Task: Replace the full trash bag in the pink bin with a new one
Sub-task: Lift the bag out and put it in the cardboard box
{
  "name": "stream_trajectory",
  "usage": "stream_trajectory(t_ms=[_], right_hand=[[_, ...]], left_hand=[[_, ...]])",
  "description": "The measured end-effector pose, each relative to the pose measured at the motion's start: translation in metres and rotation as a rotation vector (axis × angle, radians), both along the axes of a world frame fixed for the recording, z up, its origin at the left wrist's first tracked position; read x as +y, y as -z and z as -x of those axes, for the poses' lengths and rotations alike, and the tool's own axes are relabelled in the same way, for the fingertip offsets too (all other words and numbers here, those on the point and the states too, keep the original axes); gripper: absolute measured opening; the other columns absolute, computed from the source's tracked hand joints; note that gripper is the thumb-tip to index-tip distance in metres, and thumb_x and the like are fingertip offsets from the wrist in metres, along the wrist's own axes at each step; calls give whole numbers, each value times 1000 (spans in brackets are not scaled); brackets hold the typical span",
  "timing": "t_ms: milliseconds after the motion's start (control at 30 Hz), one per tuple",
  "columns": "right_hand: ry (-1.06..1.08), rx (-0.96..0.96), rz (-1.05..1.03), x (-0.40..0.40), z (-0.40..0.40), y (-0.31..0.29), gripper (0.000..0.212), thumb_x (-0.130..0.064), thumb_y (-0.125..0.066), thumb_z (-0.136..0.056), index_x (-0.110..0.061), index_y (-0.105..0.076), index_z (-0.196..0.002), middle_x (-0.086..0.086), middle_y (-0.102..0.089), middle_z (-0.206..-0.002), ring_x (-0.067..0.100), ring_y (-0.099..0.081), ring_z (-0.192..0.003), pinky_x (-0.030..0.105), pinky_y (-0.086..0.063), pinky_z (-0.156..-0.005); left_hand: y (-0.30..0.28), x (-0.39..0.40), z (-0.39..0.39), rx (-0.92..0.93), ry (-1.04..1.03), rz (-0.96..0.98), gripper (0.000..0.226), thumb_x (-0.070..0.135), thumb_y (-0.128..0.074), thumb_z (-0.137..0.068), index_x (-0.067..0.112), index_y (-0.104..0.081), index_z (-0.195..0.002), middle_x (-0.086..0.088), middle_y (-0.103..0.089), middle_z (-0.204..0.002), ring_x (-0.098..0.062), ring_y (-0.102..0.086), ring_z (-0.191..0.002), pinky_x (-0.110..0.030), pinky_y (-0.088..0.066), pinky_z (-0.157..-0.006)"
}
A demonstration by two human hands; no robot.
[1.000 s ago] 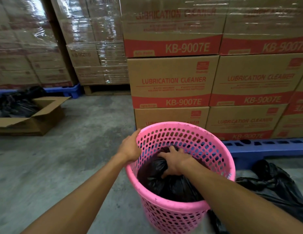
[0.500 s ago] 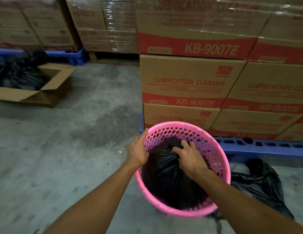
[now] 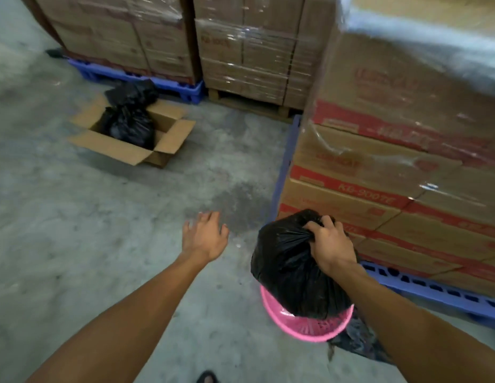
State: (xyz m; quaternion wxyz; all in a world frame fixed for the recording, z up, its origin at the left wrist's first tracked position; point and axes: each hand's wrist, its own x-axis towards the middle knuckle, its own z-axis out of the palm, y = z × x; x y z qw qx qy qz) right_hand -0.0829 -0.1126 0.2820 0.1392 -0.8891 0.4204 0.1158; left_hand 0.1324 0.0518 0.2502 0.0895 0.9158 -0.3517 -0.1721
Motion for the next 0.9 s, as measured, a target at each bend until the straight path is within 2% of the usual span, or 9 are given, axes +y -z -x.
stream_trajectory(t_ms=[200, 333, 433, 633, 900], right_hand=[[-21, -75, 42, 43, -89, -122, 41, -21, -54, -95, -29, -49, -135, 8, -41, -134, 37, -38, -123, 48, -48, -89], [-5, -166, 34, 69, -149, -173, 40, -23, -53, -97, -27, -49, -136, 8, -41, -133, 35, -38, -123, 46, -48, -91], [-33, -238, 21, 78, -199, -203, 38, -24, -51, -98, -27, -49, -136, 7, -43, -131, 34, -39, -124, 47, -48, -93], [-92, -317, -14, 66, -306, -238, 34, -27, -55, -96, -30, -54, -130, 5, -48, -134, 33, -47, -123, 48, -49, -93], [-130, -275, -20, 15, -470, -243, 33, -33, -59, -92, -30, -58, -124, 4, -55, -127, 30, -54, -116, 43, -50, -88]], left_hand=[[-128, 82, -78, -21, -82, 0, 54, 41, -34, -97, 24, -32, -148, -2, -40, -153, -24, -39, -139, -48, -26, -114], [-188, 119, -132, -49, -158, 5, 53, 41, -34, -96, 23, -35, -145, -4, -43, -151, -26, -43, -135, -45, -27, -111], [-221, 133, -174, -54, -221, 30, 55, 43, -32, -98, 21, -30, -149, -6, -39, -153, -27, -39, -138, -46, -28, -112], [-257, 136, -250, -83, -271, 107, 57, 43, -33, -99, 23, -25, -151, -5, -37, -154, -26, -36, -140, -48, -28, -113], [-247, 97, -383, -77, -343, 107, 60, 48, -32, -95, 26, -27, -150, -2, -38, -155, -25, -39, -139, -48, -26, -115]])
